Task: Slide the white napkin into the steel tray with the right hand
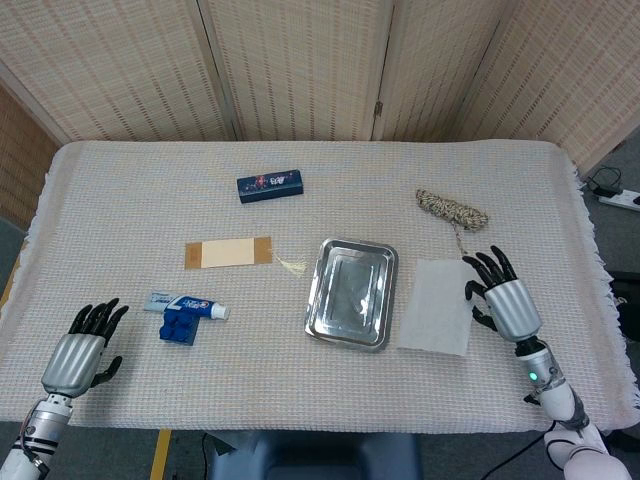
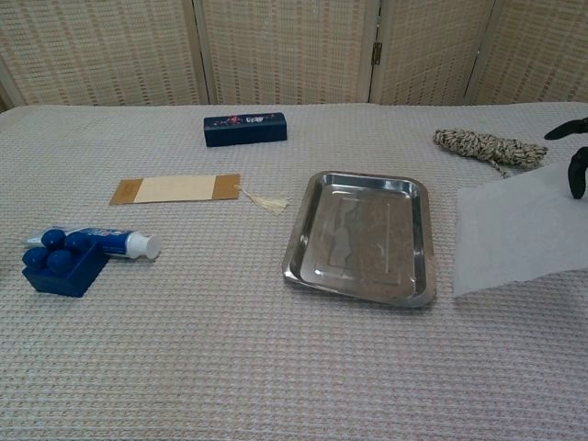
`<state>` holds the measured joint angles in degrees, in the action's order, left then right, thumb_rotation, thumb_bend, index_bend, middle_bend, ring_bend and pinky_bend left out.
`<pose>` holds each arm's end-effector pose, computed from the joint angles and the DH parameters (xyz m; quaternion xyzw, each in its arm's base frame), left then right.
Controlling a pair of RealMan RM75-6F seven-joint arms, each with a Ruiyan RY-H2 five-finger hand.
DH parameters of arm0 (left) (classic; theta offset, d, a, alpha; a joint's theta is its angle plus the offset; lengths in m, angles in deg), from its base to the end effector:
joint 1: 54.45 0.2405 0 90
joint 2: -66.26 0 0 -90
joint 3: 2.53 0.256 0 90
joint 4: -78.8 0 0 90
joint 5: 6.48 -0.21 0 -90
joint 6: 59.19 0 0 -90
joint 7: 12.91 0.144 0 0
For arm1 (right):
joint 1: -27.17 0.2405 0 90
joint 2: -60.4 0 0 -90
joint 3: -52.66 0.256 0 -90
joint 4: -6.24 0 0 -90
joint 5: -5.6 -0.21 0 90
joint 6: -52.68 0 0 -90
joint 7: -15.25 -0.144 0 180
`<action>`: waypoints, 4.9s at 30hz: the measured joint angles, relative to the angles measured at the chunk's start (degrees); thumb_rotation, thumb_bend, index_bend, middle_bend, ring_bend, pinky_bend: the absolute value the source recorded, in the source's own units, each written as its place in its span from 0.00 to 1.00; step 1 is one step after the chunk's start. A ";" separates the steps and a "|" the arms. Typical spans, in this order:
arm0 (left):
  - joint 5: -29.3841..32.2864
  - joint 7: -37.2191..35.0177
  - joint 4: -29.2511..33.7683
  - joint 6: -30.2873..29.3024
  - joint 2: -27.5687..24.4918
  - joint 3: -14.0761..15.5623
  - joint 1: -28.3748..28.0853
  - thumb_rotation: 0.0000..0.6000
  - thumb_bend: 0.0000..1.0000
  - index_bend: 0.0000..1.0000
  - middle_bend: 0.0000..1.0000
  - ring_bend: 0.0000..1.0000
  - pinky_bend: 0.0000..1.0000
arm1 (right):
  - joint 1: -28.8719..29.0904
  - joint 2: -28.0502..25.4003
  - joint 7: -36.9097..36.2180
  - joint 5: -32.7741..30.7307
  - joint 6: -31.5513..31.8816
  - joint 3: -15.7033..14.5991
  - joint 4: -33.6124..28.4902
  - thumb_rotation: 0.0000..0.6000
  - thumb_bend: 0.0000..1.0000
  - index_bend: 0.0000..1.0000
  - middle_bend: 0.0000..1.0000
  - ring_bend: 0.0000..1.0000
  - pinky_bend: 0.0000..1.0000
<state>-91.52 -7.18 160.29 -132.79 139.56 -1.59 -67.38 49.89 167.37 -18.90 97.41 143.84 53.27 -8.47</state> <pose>-0.3243 0.2115 0.0902 -0.6899 -0.3763 -0.3062 0.5373 -0.3308 -0.2952 0.0546 0.6635 -0.2505 0.4999 0.4971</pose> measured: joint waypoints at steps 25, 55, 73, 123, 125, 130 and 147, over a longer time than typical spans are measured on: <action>0.59 -1.93 0.26 0.75 -0.73 -0.17 -0.14 1.00 0.44 0.00 0.00 0.00 0.00 | 11.31 4.00 1.48 1.89 -9.86 -0.29 -1.14 1.00 0.61 0.65 0.21 0.14 0.00; 0.27 -3.11 0.99 0.40 -1.62 -0.04 0.13 1.00 0.44 0.00 0.00 0.00 0.00 | 15.66 8.53 4.97 3.50 -15.62 -3.47 2.37 1.00 0.61 0.65 0.20 0.14 0.00; -0.27 -3.80 1.80 -0.18 -2.29 0.12 0.40 1.00 0.44 0.00 0.00 0.00 0.00 | 16.79 8.92 9.35 2.94 -18.00 -3.32 1.78 1.00 0.61 0.42 0.09 0.06 0.00; -1.57 -5.47 3.64 -1.31 -3.80 0.51 0.92 1.00 0.44 0.00 0.00 0.00 0.00 | 22.31 -23.81 68.70 -21.68 -41.27 4.80 -66.28 1.00 0.31 0.00 0.00 0.00 0.00; -1.68 -5.51 3.72 -1.49 -3.80 0.49 0.95 1.00 0.44 0.00 0.00 0.00 0.00 | 21.57 -24.88 64.99 -20.61 -40.83 4.54 -67.46 1.00 0.31 0.00 0.00 0.00 0.00; -1.88 -5.27 3.89 -1.67 -3.70 0.47 0.98 1.00 0.44 0.00 0.00 0.00 0.00 | 18.71 -30.34 53.92 -15.12 -39.13 2.42 -71.40 1.00 0.31 0.00 0.17 0.13 0.07; -2.96 -5.68 4.26 -2.48 -3.86 0.57 1.01 1.00 0.44 0.00 0.00 0.00 0.00 | 17.36 -36.24 54.18 -13.47 -43.92 -1.87 -78.37 1.00 0.92 0.20 1.00 1.00 1.00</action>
<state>-94.47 -12.86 164.55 -135.27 135.69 -1.01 -66.37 67.24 131.12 35.28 83.95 99.93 51.40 -86.84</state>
